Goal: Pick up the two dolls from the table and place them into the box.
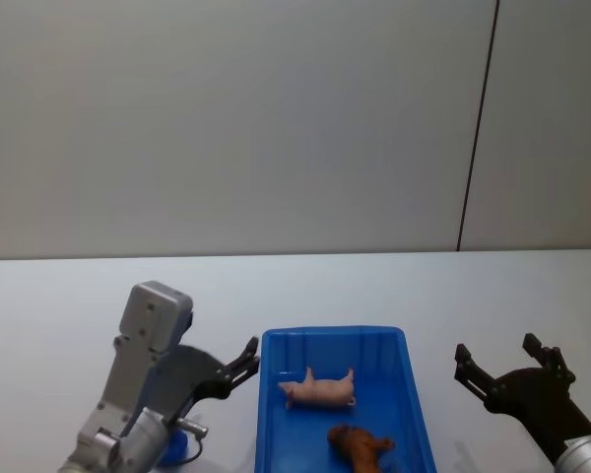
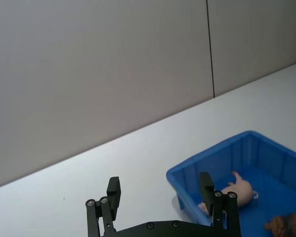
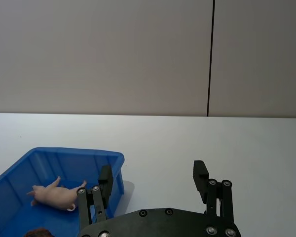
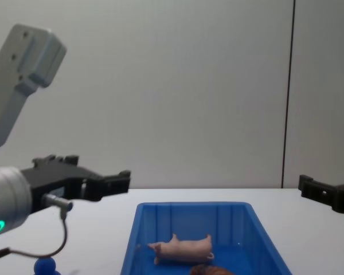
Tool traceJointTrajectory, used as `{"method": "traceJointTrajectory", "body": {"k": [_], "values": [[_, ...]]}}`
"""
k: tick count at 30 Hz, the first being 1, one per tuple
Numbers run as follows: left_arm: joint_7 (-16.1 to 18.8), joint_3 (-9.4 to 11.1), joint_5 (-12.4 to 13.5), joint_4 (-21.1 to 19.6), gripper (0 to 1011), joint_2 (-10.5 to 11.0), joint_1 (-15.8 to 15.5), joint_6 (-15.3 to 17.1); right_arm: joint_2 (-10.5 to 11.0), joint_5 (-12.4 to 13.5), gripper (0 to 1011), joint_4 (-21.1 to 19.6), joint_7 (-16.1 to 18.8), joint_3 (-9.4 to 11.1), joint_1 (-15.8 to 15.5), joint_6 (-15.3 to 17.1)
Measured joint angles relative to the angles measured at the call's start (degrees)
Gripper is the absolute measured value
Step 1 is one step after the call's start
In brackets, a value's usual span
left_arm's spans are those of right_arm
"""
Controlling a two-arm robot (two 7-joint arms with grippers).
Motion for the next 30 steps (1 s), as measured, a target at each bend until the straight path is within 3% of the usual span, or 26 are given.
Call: {"method": "traceJointTrajectory", "body": {"k": [12,30], "values": [[0.87,-1.85,-3.93,0.87,1001,2.16,1.65,5.39,0.08,0.07,1001,-0.17,-0.24,0.07,-0.17,-0.08],[-0.47,-2.82,-5.00,5.05,1001,2.30,1.19,10.44,0.14,0.07,1001,-0.27,-0.35,0.07,-0.26,-0.07]]}}
